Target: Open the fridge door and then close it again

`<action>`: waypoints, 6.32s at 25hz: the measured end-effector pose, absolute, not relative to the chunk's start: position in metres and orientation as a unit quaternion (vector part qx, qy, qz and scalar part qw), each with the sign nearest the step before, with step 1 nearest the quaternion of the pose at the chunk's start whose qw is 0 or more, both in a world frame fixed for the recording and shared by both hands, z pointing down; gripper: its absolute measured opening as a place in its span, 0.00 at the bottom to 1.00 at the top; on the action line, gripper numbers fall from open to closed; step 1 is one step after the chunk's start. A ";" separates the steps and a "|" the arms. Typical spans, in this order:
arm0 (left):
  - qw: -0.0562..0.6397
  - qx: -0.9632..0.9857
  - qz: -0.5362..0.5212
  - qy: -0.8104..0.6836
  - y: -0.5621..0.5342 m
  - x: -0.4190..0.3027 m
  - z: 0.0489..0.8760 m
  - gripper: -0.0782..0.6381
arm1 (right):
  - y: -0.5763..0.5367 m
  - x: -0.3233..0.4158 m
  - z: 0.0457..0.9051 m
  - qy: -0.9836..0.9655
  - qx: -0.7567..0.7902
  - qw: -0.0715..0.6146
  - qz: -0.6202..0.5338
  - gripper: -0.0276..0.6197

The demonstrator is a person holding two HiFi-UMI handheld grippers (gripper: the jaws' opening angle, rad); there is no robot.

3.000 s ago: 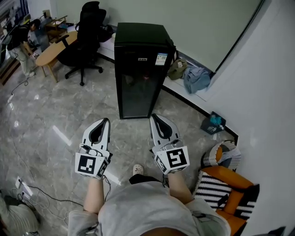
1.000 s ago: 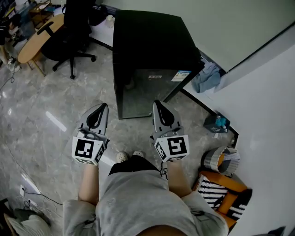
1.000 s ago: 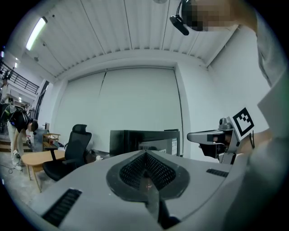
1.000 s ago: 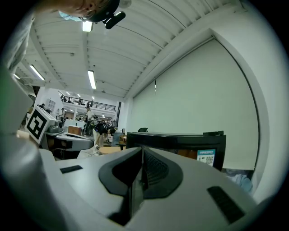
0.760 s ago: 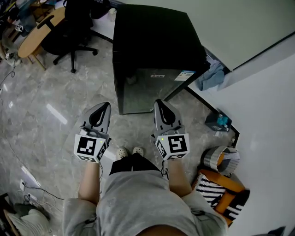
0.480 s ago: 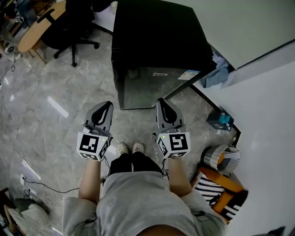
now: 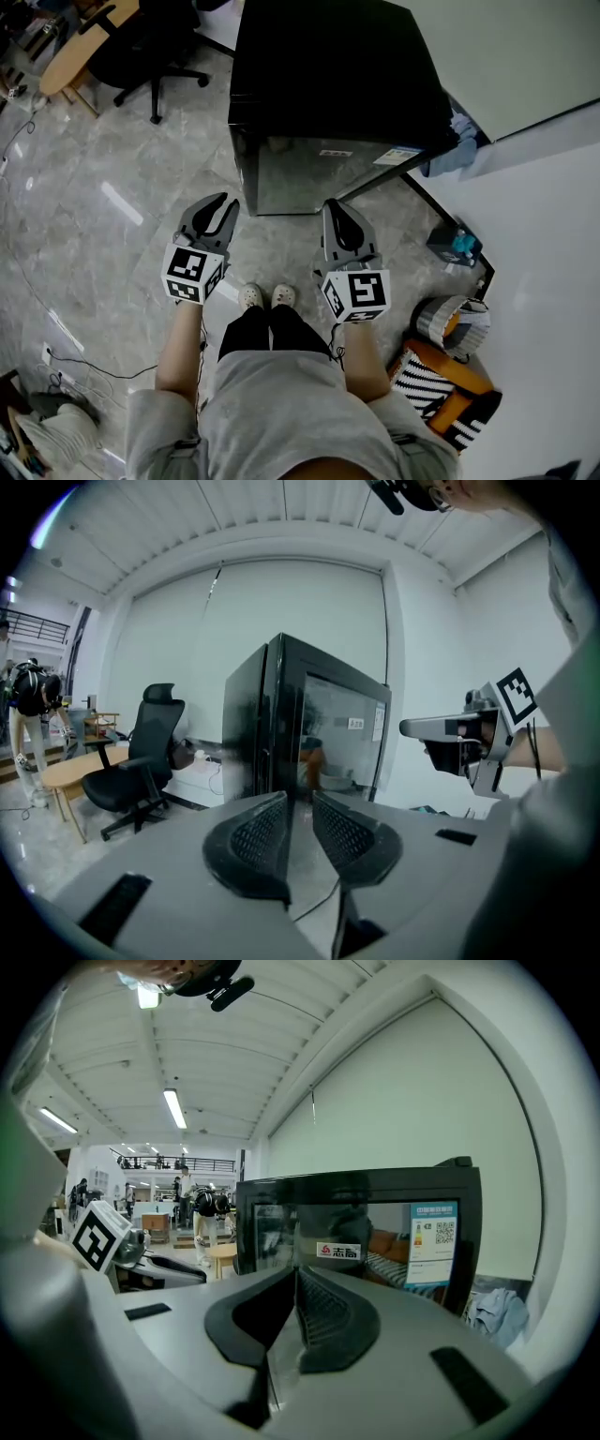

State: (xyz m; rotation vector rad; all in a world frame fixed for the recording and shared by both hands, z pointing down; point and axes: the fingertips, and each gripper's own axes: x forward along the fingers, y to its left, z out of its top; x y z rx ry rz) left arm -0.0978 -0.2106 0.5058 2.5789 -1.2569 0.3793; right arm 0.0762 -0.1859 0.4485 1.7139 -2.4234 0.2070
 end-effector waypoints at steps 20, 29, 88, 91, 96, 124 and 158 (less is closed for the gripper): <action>0.121 0.910 0.191 -0.347 -0.282 -0.072 0.558 0.33 | -0.193 0.084 0.463 -0.801 0.585 0.104 0.079 0.08; 0.121 0.911 0.188 -0.346 -0.284 -0.066 0.557 0.30 | -0.196 0.090 0.464 -0.800 0.585 0.105 0.080 0.08; 0.150 0.858 0.211 -0.444 -0.152 -0.052 0.553 0.23 | -0.146 0.115 0.429 -0.823 0.559 0.081 0.059 0.08; 0.153 0.860 0.211 -0.439 -0.132 -0.044 0.553 0.22 | -0.133 0.118 0.426 -0.821 0.562 0.076 0.058 0.08; 0.164 0.861 0.207 -0.435 -0.108 -0.034 0.552 0.21 | -0.116 0.119 0.422 -0.820 0.565 0.069 0.059 0.08; 0.168 0.858 0.206 -0.441 -0.112 -0.034 0.554 0.21 | -0.094 0.118 0.410 -0.813 0.576 0.064 0.048 0.08; 0.156 0.857 0.231 -0.434 -0.247 -0.072 0.556 0.24 | -0.132 0.124 0.416 -0.807 0.584 0.072 0.055 0.08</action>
